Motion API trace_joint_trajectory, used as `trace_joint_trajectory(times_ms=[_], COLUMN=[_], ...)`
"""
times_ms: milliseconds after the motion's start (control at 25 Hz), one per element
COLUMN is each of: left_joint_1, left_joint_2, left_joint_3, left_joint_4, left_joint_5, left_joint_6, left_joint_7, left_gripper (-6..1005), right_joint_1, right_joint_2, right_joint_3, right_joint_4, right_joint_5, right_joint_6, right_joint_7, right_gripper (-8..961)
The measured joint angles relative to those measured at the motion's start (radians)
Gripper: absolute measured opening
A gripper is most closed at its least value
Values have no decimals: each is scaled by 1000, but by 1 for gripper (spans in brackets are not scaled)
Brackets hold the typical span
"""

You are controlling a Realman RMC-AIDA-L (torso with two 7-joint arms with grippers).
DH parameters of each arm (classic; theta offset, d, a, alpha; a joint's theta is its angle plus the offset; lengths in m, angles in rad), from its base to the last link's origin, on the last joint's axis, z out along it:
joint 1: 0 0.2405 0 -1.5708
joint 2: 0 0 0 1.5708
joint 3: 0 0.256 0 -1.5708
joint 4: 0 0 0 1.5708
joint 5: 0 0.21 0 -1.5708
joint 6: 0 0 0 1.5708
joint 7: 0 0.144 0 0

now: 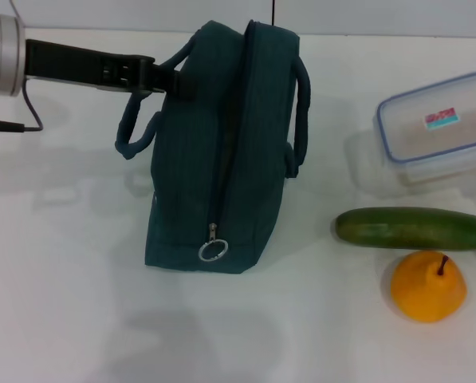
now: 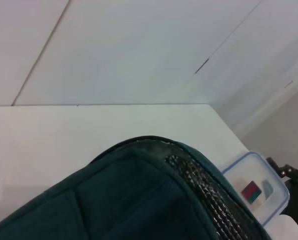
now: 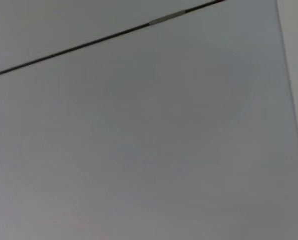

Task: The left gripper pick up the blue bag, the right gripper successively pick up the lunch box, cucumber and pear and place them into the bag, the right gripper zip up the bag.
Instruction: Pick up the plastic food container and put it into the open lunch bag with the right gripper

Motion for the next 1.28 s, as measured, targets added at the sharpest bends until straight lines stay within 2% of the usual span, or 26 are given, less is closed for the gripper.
trace_joint_trajectory(times_ms=[320, 760, 1080, 1280], left_joint_1=[2, -10, -18, -25], left_joint_2=[-4, -15, -21, -27], left_joint_3=[12, 14, 22, 23], left_joint_4=[8, 9, 9, 8], left_joint_5=[1, 1, -1, -8], left_joint_6=[0, -5, -14, -17], left_joint_7=[0, 15, -16, -30], left_gripper=[58, 58, 58, 58], right_joint_1=[8, 75, 181, 256], right_joint_2=[0, 0, 0, 0], right_joint_3=[27, 113, 182, 191], right_joint_4=[18, 54, 79, 88], right_joint_5=[0, -3, -5, -8], right_joint_6=[-37, -159, -190, -173], right_joint_7=[57, 86, 90, 88], right_gripper=[96, 96, 96, 96])
